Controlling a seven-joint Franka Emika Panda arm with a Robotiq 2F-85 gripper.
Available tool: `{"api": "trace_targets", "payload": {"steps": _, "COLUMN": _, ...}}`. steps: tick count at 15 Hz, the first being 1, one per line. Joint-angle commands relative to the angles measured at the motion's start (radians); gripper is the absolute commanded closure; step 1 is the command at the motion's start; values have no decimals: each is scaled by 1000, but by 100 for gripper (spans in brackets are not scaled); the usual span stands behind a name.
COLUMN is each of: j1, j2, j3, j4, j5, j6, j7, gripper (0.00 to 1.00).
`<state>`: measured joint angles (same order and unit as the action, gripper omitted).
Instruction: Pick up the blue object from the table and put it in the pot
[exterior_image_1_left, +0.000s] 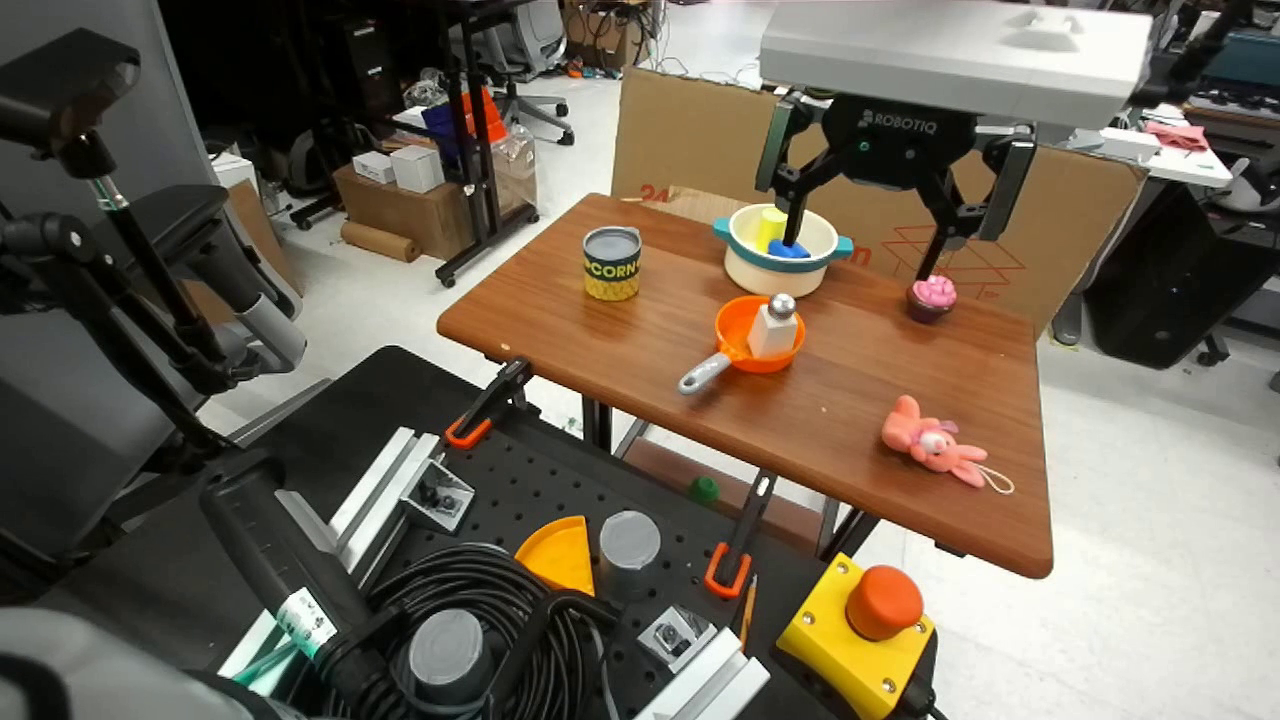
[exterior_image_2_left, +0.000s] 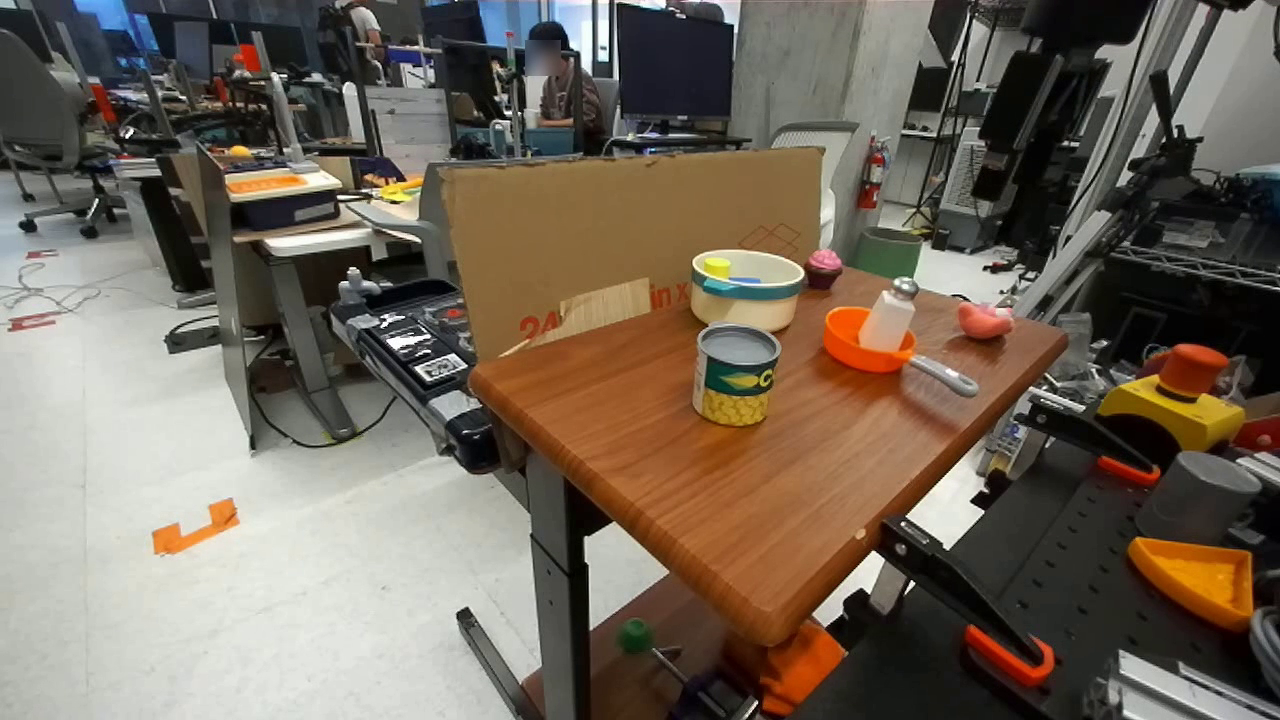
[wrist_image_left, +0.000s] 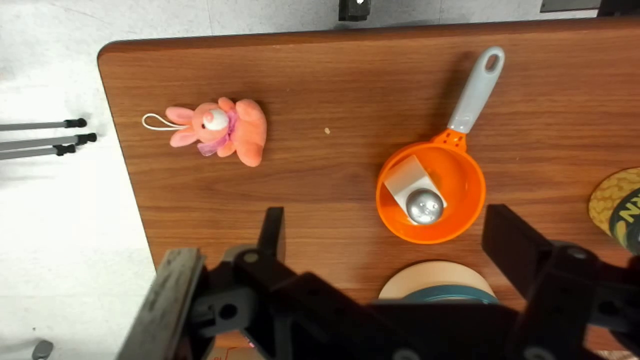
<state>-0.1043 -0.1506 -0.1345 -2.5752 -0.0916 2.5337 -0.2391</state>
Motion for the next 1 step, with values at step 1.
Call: {"api": "trace_targets", "payload": {"steps": 1, "j1": -1, "j2": -1, "j3": 1, "j4": 1, "j5": 0, "j6": -2, "j7": 1, "gripper": 0}}
